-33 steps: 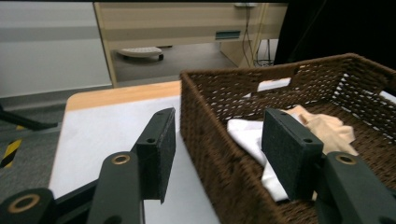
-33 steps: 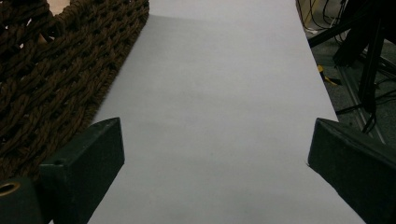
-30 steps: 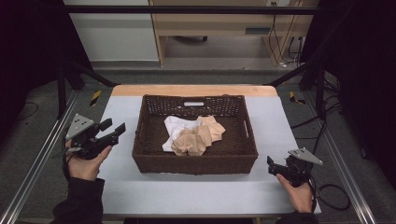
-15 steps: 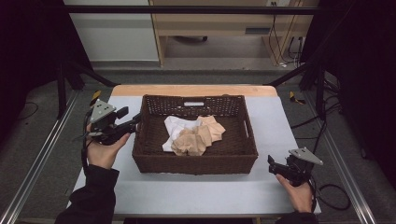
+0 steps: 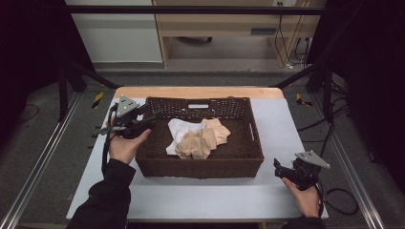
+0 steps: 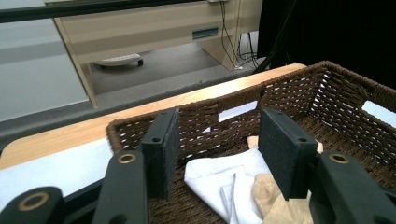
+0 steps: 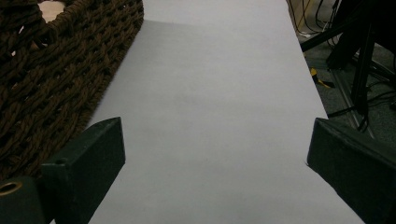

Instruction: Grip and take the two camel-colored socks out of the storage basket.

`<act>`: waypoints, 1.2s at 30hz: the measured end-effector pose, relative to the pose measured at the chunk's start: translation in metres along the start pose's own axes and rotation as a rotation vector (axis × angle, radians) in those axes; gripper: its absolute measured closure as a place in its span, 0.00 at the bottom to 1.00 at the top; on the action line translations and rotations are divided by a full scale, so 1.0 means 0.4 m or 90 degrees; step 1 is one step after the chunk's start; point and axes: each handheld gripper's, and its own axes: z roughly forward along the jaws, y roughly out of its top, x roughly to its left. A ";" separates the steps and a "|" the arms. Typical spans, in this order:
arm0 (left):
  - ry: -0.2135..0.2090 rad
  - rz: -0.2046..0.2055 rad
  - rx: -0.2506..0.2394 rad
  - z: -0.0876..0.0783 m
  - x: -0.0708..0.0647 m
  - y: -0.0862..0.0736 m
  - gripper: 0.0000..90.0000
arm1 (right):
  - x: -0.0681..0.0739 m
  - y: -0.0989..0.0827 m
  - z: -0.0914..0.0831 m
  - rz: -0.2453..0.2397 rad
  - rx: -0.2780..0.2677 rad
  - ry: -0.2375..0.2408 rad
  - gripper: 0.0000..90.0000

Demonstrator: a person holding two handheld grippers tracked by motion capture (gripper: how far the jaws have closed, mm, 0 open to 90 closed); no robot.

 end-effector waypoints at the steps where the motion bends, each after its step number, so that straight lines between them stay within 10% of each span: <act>1: 0.000 0.000 0.000 0.000 0.000 0.000 0.53 | 0.000 0.000 0.000 0.000 0.000 0.000 0.05; 36: -0.101 0.039 0.134 0.220 -0.111 -0.119 0.46 | -0.002 -0.002 0.004 -0.002 0.009 0.001 0.05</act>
